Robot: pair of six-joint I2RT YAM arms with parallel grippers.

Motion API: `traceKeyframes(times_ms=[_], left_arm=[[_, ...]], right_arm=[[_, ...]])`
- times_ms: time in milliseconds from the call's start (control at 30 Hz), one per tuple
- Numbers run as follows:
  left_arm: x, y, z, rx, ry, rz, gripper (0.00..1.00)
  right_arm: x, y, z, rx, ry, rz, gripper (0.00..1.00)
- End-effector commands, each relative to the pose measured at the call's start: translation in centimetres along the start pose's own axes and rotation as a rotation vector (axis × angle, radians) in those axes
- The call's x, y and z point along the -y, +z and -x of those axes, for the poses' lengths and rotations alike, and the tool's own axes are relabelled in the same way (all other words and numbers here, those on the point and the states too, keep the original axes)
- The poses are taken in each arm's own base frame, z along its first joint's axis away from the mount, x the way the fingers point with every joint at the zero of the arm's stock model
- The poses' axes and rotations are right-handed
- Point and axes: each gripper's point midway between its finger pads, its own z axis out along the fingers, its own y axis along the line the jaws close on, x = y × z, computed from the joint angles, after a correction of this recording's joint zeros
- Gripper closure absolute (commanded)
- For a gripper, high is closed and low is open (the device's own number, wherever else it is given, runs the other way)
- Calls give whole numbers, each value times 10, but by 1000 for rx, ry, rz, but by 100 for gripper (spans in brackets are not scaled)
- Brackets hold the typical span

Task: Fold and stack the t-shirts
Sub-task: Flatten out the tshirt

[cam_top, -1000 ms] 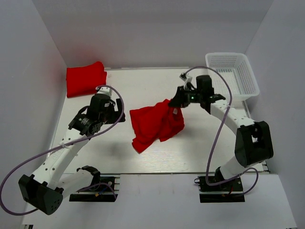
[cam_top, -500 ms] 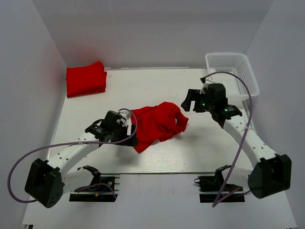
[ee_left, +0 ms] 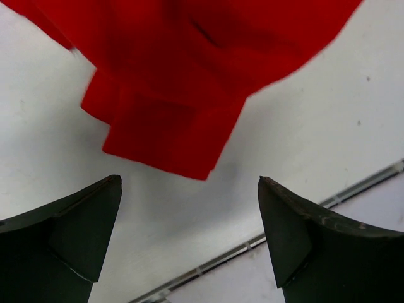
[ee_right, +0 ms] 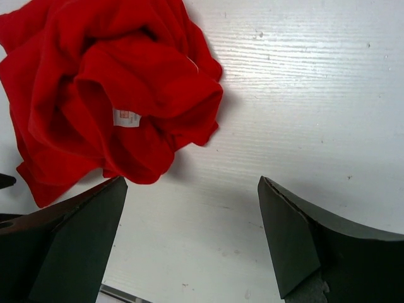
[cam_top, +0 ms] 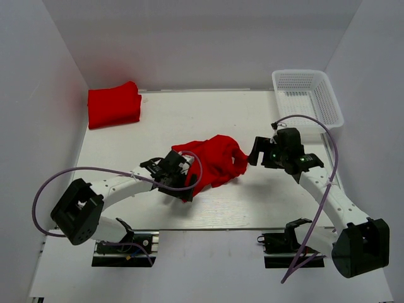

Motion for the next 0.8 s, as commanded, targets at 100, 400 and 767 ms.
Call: traceKeyframes(times_ms=[100, 400, 767], left_arm=[[0, 9, 28, 130, 25, 70, 6], [-9, 39, 21, 82, 47, 181, 35], [16, -18, 69, 250, -7, 116, 100]], right_arm=[[0, -7, -8, 3, 27, 20, 10], [9, -7, -19, -12, 49, 2, 10], [18, 4, -36, -51, 21, -13, 11]])
